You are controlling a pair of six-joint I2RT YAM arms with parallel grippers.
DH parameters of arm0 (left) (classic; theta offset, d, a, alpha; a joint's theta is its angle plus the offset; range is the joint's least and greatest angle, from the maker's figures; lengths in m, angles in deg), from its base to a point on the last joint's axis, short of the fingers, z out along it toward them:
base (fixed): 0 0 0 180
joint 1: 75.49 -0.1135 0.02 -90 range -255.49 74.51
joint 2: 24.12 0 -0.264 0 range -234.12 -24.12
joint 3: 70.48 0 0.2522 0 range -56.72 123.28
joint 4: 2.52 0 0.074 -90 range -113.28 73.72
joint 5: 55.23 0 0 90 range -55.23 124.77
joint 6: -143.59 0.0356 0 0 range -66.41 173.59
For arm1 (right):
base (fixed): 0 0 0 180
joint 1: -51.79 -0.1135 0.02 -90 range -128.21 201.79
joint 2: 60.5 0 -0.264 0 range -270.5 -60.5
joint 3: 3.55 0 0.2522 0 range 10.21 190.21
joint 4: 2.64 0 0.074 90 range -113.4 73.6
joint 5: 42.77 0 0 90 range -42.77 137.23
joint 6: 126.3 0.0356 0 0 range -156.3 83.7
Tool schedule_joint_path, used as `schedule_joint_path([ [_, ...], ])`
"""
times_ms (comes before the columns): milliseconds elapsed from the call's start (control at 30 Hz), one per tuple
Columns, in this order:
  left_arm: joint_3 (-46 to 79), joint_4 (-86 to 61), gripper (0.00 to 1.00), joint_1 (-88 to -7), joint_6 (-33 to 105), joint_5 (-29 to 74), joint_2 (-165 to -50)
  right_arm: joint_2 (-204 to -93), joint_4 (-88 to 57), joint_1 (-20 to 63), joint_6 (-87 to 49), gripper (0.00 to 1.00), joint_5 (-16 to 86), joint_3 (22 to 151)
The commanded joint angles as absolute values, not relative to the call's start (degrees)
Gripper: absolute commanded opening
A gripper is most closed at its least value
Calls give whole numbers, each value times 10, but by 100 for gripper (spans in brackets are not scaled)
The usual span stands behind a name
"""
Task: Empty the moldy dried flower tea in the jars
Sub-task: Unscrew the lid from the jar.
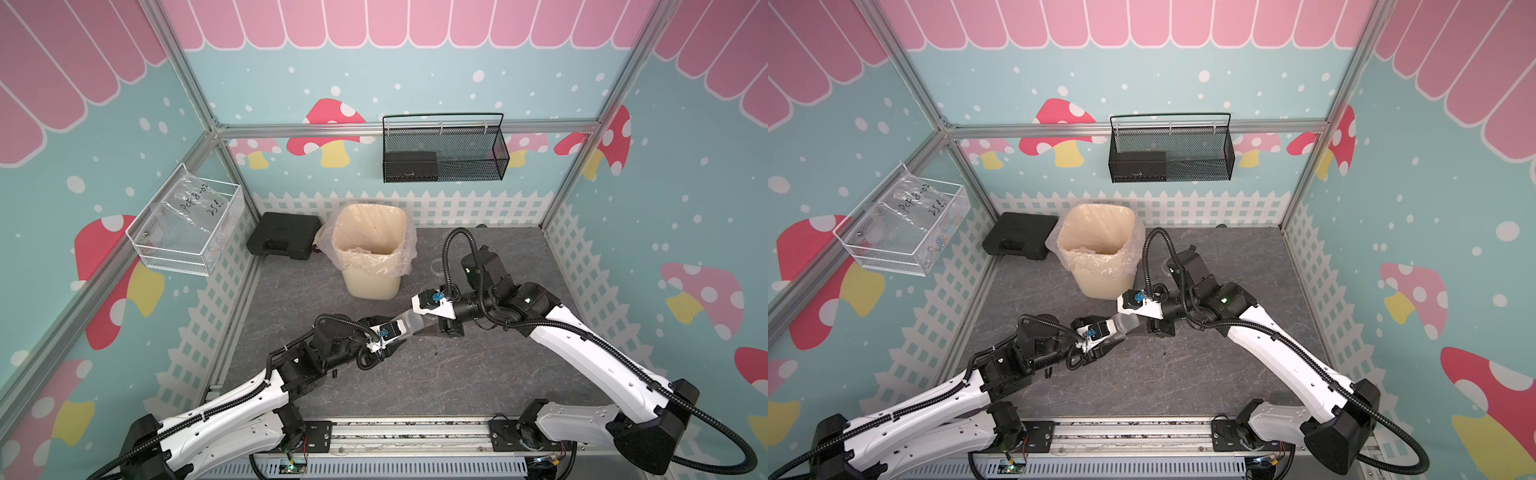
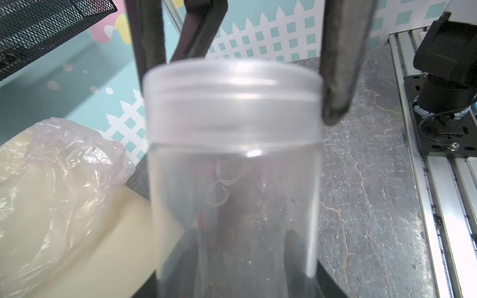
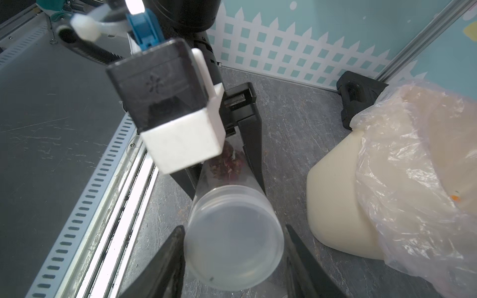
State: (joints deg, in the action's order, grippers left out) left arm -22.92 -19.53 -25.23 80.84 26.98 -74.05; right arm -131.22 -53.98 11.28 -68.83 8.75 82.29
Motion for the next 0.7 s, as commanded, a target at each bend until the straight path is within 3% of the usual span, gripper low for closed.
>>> schedule_joint_path([
  [0,-220,-175,44,-246,813,276,-736,-1299,-461,121,-567,66,156,826],
  [33,-225,-163,44,-246,825,309,-736,-1292,-461,121,-505,71,164,829],
  [133,-238,-127,44,-246,867,388,-741,-1270,-455,121,-364,72,188,815],
  [267,-241,-106,44,-245,900,418,-756,-1233,-418,125,-231,77,175,762],
  [367,-244,-91,44,-242,907,422,-759,-1232,-399,130,-149,87,144,758],
  [667,-248,-84,44,-234,924,438,-751,-1285,-390,130,-70,91,117,759],
])
